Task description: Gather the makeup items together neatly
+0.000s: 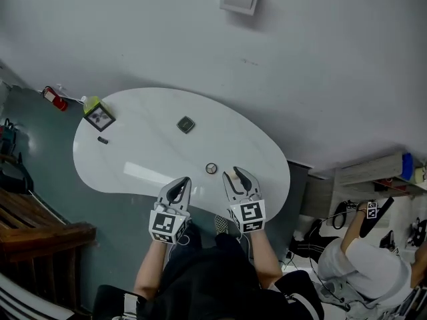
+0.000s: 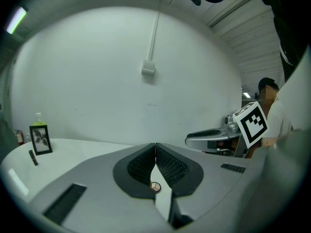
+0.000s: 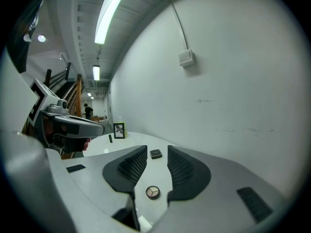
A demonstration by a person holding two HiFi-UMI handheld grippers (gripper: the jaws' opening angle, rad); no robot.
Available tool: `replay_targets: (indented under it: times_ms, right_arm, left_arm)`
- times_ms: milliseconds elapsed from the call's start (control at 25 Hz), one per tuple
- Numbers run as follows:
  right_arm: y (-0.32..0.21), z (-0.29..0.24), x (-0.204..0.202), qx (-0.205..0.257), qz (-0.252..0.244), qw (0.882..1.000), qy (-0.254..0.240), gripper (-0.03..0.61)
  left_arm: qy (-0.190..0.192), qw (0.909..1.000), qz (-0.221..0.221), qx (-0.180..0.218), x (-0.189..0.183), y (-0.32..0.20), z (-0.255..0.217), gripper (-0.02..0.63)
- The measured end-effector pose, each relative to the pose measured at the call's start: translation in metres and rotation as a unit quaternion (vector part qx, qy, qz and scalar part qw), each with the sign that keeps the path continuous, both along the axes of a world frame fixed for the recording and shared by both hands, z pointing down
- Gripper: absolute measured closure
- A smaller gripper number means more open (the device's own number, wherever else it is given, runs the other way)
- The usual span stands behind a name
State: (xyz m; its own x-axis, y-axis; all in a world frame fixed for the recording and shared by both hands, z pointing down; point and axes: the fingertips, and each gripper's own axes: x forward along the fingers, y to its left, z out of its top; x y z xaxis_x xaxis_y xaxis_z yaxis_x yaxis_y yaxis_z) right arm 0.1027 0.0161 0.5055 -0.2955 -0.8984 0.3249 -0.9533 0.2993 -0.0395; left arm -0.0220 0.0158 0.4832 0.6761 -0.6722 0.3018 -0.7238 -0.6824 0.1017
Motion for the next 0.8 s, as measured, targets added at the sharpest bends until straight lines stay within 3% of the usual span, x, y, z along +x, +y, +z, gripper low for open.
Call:
replay_targets:
  times_ms: [520,800]
  right_arm:
    - [0.0,-0.042,-0.012,0.043,0.017,0.999,-0.002,0.515]
    - [-0.005,-0.044,-0.016,0.043,0.021,0.999,0.0,0.543]
  left_arm:
    - [0.004,0.9991,-0.011,0.041,-0.017,-0.013,-0.037,0.594]
    - [0.004,0.999,-0.016,0.042,-0.024,-0.018,-0.039,0.594]
